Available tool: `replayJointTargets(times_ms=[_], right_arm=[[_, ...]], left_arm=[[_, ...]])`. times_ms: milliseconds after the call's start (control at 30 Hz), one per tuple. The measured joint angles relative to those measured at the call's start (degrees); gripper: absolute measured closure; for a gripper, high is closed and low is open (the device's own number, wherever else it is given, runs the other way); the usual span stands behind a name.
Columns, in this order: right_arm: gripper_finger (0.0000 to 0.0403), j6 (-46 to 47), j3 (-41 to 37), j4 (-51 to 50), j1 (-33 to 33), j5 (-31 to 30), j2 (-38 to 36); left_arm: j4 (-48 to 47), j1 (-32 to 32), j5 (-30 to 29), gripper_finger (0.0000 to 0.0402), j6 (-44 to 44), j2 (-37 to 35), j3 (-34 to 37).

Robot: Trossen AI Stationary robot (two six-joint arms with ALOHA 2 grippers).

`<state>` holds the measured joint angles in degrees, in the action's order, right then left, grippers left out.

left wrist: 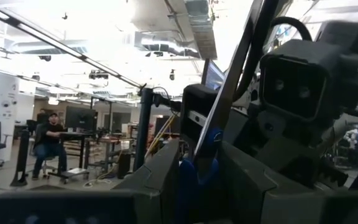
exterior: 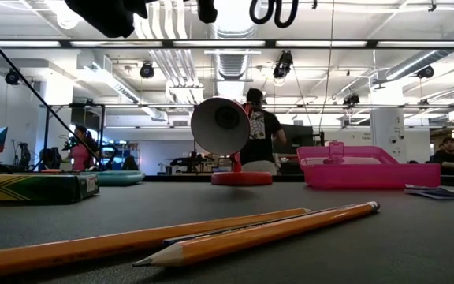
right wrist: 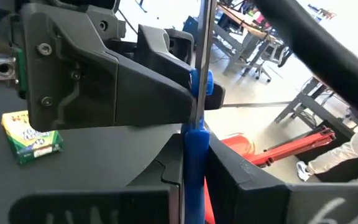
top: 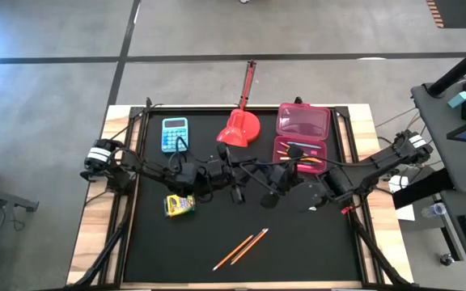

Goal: Pack school essentials
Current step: Put the blue scissors into the pink supply box

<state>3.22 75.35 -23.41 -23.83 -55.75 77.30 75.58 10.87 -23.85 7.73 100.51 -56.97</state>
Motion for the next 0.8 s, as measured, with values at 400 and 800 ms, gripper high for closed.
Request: replayJointTargets(times_ms=[400, 800], right_arm=[[0.0374, 13.8, 2.4, -20.0, 1.0, 0.1, -4.7], [0.0374, 54.6, -4.2, -58.7, 1.6, 3.9, -7.1]], left_arm=[[-9.9, -1.3, 0.1, 0.0311, 0.1, 0.0, 0.0], [-38.2, -2.6, 0.0, 0.0311, -12.1, -0.2, 0.1]])
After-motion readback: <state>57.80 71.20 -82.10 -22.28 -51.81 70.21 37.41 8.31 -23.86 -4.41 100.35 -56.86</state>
